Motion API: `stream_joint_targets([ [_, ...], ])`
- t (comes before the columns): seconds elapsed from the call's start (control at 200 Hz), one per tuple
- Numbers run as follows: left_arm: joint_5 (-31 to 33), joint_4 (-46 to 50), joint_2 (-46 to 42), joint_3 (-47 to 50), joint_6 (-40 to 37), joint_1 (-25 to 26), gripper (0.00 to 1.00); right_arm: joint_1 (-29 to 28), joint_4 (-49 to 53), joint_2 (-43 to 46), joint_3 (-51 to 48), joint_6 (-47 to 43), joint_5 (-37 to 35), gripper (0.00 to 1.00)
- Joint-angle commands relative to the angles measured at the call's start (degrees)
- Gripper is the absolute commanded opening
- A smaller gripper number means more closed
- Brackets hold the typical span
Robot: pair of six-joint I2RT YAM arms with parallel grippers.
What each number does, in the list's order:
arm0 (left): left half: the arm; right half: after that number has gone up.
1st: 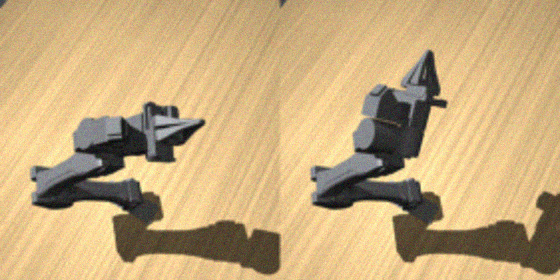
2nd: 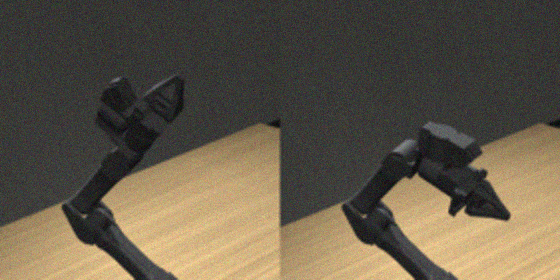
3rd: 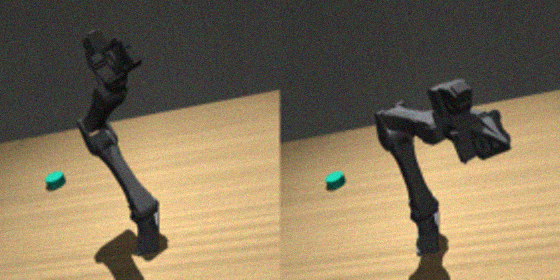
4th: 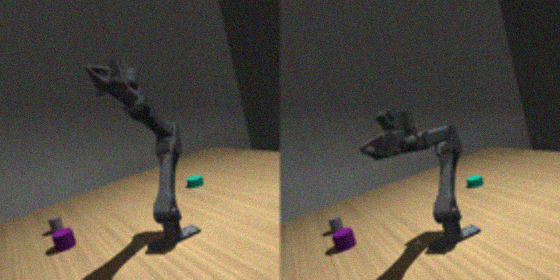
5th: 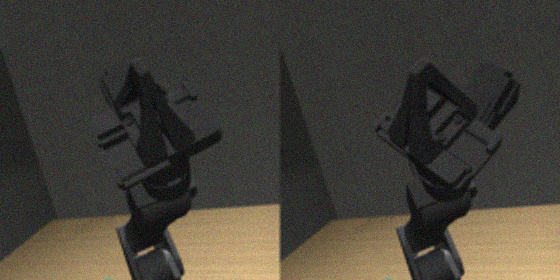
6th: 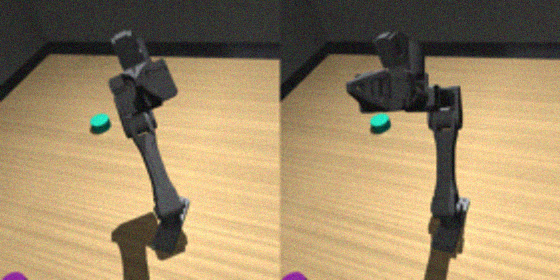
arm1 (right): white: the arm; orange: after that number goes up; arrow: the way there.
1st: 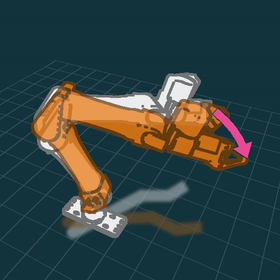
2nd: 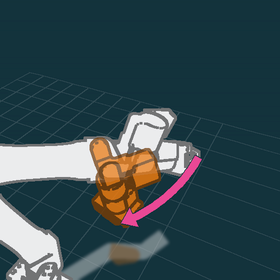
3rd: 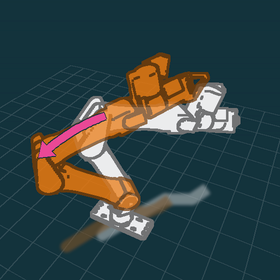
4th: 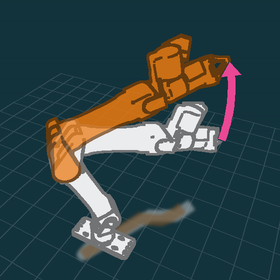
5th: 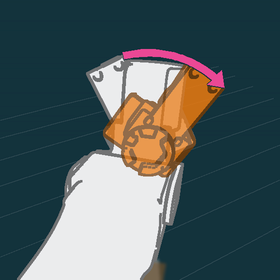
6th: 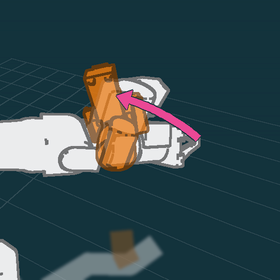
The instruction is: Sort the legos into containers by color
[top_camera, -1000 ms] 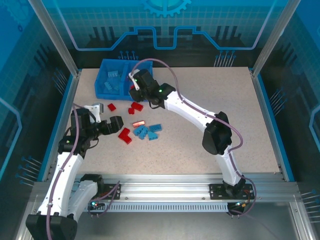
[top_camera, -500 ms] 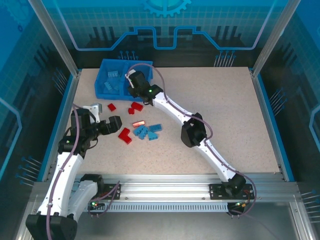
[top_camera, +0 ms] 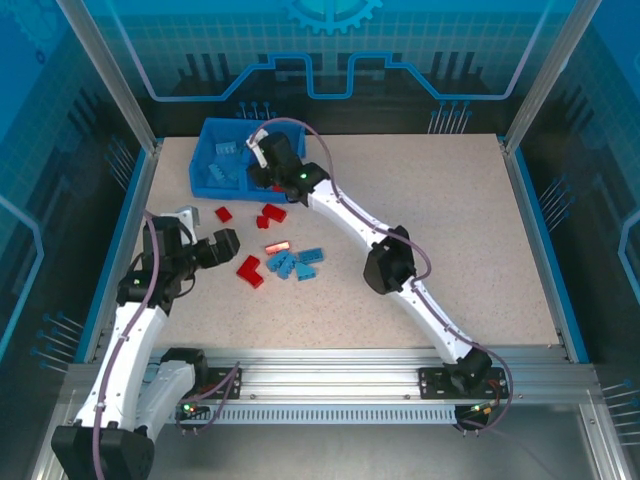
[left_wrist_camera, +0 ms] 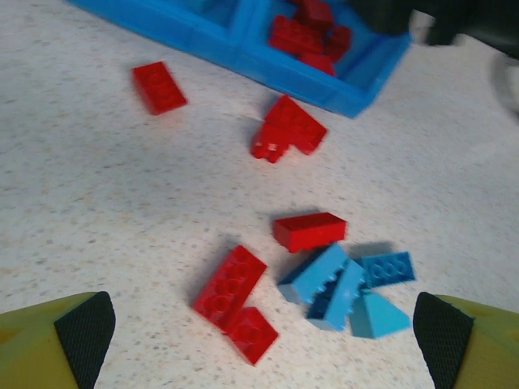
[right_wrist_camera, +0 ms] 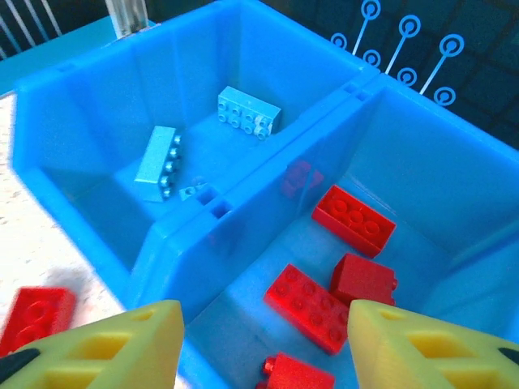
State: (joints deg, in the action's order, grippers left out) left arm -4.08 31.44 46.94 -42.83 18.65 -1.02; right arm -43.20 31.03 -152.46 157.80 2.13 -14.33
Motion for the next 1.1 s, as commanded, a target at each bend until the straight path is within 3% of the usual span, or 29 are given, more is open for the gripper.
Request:
stream_joint_targets([
  [0.0,7.3,1.4,3.9,-0.6,9.7,-0.4,0.99,-0.7,6.5,14.4,-5.6,1.4,6.0,0.63],
  [0.155,9.0,0.1,15.5,-5.5,17.2,-0.7,0.99,0.2,9.9,31.7,-24.4,0.3,20.4,0.74],
  [0.315,12.6,0.9,30.2,-13.6,18.6,-1.4,0.99,0.3,17.2,44.1,-36.7,-1.4,31.0,0.89],
  [0.375,13.3,-1.5,34.4,-15.4,18.4,-1.5,0.99,-0.2,18.1,48.6,-41.5,-0.8,30.6,1.00],
  [0.585,14.5,-5.7,48.9,-24.7,16.5,-1.7,0.98,-1.0,13.5,62.3,-58.7,5.6,26.9,1.00],
  [0.735,11.6,-9.4,56.1,-29.1,16.4,-2.1,0.97,-1.3,11.2,67.5,-67.5,7.9,25.0,1.00],
  [0.865,12.5,-8.6,61.2,-32.4,15.8,-2.6,0.88,-1.2,13.0,69.0,-69.7,10.4,21.7,1.00],
  [1.096,7.6,-8.8,66.3,-33.9,15.2,-4.6,0.70,-1.2,12.7,71.0,-71.1,11.1,22.2,1.00],
])
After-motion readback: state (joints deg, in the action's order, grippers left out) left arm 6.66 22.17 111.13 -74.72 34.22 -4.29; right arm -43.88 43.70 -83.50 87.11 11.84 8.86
